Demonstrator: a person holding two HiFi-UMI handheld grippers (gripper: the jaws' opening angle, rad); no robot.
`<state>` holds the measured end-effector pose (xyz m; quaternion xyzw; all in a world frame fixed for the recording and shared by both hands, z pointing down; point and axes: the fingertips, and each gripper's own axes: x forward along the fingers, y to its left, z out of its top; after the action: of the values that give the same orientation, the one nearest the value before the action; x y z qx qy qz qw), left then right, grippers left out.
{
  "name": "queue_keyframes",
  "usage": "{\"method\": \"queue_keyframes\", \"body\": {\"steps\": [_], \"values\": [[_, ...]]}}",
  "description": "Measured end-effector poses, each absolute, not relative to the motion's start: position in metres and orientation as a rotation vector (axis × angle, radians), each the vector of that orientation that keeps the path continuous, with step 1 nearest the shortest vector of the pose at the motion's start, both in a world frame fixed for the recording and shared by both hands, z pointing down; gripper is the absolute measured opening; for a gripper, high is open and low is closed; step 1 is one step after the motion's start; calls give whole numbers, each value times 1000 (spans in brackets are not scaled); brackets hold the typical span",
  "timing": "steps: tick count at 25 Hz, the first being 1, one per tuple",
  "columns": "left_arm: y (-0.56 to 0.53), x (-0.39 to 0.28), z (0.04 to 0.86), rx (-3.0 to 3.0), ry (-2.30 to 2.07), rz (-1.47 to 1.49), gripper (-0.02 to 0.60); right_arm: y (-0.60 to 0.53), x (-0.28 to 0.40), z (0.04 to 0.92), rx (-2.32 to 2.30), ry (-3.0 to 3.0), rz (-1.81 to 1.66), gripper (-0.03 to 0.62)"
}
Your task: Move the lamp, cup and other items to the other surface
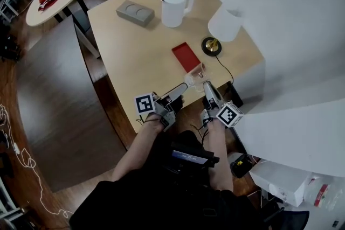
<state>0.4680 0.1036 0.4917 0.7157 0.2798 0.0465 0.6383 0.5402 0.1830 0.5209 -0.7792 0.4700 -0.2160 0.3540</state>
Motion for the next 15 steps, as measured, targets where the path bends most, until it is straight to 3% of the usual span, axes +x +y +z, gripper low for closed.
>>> {"method": "queue_keyframes", "body": {"steps": [15], "values": [[20, 512, 534, 1707, 273, -39, 115, 70, 623, 584, -1908, 1508, -773, 72]]}}
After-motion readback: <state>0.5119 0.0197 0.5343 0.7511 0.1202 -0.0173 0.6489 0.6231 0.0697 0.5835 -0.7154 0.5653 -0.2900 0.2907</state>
